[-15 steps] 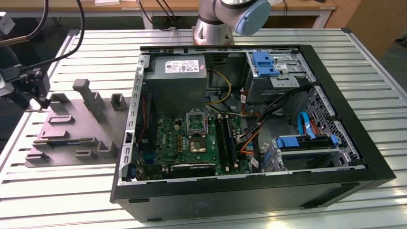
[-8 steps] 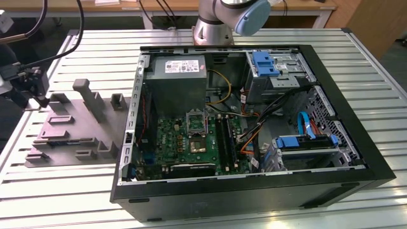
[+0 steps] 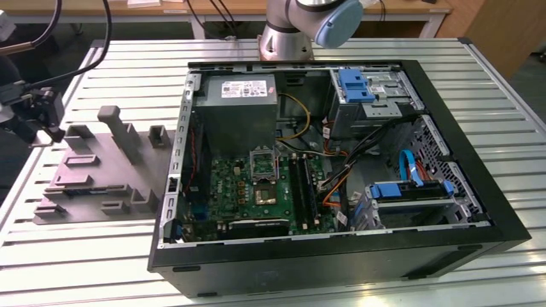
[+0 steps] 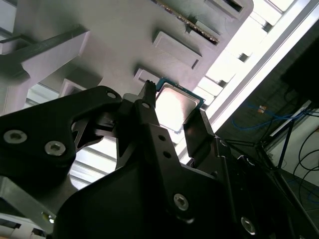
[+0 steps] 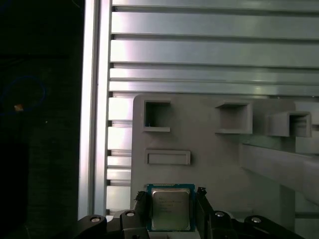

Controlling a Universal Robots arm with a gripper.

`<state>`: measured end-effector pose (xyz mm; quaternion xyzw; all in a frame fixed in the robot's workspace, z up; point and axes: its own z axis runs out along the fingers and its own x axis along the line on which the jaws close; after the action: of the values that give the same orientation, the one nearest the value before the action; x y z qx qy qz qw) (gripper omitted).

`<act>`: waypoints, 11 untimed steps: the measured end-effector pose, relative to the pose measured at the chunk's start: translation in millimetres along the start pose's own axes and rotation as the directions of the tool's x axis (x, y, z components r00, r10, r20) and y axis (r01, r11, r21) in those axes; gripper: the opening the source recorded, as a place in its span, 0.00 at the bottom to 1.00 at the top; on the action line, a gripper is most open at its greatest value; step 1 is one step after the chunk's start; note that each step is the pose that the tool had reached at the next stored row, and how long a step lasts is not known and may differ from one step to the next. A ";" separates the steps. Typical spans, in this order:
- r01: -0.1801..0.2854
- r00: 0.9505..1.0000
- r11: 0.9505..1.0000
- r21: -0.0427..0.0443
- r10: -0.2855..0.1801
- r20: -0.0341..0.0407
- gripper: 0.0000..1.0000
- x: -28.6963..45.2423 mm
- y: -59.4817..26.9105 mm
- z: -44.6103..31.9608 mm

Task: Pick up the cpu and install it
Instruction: 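Pick up the cpu and move it towards the insertion slot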

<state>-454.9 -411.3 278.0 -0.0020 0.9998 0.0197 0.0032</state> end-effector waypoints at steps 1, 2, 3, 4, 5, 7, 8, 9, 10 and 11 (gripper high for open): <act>0.000 1.000 1.000 0.000 0.000 0.000 0.47 0.0 0.0 -0.6; 0.000 1.000 1.000 0.000 0.000 0.000 0.47 0.0 0.1 -1.3; 0.000 1.000 1.000 0.000 0.000 0.000 0.47 0.0 0.1 -1.8; 0.000 1.000 1.000 0.000 0.000 0.000 0.47 0.0 0.1 -2.3; 0.000 1.000 1.000 0.000 0.000 0.000 0.47 0.0 0.1 -3.0; 0.000 1.000 1.000 0.000 0.000 0.000 0.47 0.0 0.1 -4.1; 0.000 1.000 1.000 0.000 0.000 0.000 0.47 0.0 0.2 -4.6; 0.000 1.000 1.000 0.000 0.000 0.000 0.47 0.0 0.2 -5.3; 0.000 1.000 1.000 0.000 0.000 0.000 0.47 0.0 0.2 -5.8; 0.000 1.000 1.000 0.000 0.000 0.000 0.47 0.0 0.2 -6.4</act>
<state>-454.9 -411.3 284.4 -0.0020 0.9998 0.0196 0.0032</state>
